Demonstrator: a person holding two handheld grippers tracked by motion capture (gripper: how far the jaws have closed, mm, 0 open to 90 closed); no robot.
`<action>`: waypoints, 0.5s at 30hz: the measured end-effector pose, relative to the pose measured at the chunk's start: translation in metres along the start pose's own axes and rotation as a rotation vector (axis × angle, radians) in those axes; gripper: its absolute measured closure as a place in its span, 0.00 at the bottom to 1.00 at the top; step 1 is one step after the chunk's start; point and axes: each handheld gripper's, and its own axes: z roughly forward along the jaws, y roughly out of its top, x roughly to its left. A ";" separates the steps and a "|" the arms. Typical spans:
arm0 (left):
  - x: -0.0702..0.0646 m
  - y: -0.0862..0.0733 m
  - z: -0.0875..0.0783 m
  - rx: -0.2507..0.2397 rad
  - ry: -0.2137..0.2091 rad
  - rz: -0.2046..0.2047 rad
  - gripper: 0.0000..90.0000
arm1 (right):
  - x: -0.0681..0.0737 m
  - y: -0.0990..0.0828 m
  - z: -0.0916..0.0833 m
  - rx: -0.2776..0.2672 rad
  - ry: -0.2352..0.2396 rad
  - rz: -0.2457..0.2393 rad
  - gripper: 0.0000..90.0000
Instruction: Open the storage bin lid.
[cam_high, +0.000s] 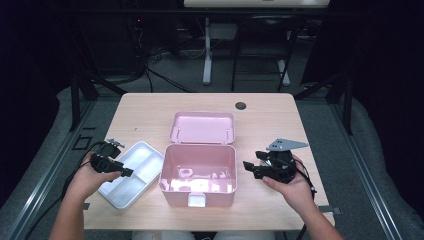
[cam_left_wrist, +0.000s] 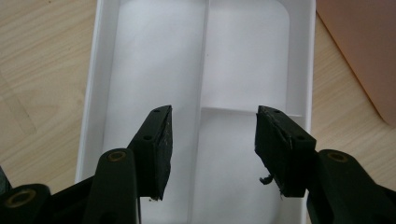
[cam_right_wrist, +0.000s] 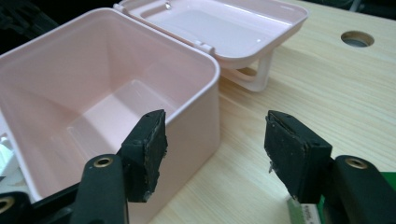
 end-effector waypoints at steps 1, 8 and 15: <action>-0.002 0.000 -0.001 0.008 -0.002 0.000 0.52 | -0.006 0.004 0.001 0.043 0.003 0.002 0.42; -0.006 0.001 -0.001 0.032 -0.012 0.004 0.53 | -0.021 0.016 0.006 0.237 -0.047 -0.066 0.31; -0.008 0.001 -0.003 0.044 -0.004 -0.009 0.46 | -0.039 0.022 0.011 0.384 -0.064 -0.030 0.18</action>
